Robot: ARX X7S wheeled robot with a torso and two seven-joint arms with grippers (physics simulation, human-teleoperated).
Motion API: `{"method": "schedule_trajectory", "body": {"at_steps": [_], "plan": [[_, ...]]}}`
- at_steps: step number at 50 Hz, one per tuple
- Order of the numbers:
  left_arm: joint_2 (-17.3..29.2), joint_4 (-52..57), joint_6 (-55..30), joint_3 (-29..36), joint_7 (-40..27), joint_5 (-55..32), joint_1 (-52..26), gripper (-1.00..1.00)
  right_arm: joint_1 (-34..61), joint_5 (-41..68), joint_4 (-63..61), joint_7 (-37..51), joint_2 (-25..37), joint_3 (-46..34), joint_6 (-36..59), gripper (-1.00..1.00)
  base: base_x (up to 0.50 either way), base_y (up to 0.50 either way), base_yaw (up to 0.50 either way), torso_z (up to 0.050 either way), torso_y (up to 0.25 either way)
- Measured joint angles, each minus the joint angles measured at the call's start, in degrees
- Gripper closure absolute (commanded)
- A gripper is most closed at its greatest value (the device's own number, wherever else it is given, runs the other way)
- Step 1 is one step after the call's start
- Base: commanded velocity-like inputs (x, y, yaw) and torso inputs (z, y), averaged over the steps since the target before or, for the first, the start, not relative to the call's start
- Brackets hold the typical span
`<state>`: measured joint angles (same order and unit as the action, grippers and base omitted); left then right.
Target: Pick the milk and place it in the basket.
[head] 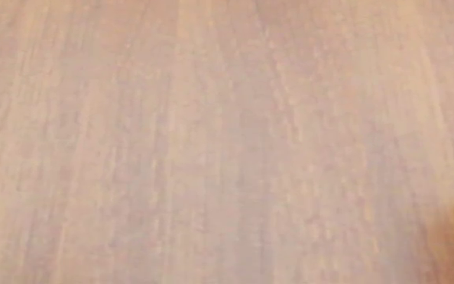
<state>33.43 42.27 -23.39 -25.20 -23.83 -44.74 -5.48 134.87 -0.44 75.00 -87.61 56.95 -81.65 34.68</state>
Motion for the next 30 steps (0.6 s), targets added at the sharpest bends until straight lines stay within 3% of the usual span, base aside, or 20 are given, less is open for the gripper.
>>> {"method": "schedule_trajectory", "body": {"at_steps": [16,22,30], "plan": [[0.2,0.2,0.0,0.0,-0.3,-0.1,0.1,-1.0,0.1,-47.9,-3.1,-1.7,-6.6,52.7,-3.7,-1.0,0.0,0.0,0.0,0.0,0.0],[0.2,0.2,0.1,0.0,-0.3,-0.2,0.2,-1.0,0.1,-57.6,-5.6,-1.6,-9.0,64.3,-4.8,-1.0,0.0,0.0,0.0,0.0,0.0],[0.3,0.2,0.2,-0.1,-0.4,-0.3,0.2,-1.0,0.1,-63.3,-9.4,-1.7,-11.6,72.5,-5.7,-1.0,0.0,0.0,0.0,0.0,0.0]]}}
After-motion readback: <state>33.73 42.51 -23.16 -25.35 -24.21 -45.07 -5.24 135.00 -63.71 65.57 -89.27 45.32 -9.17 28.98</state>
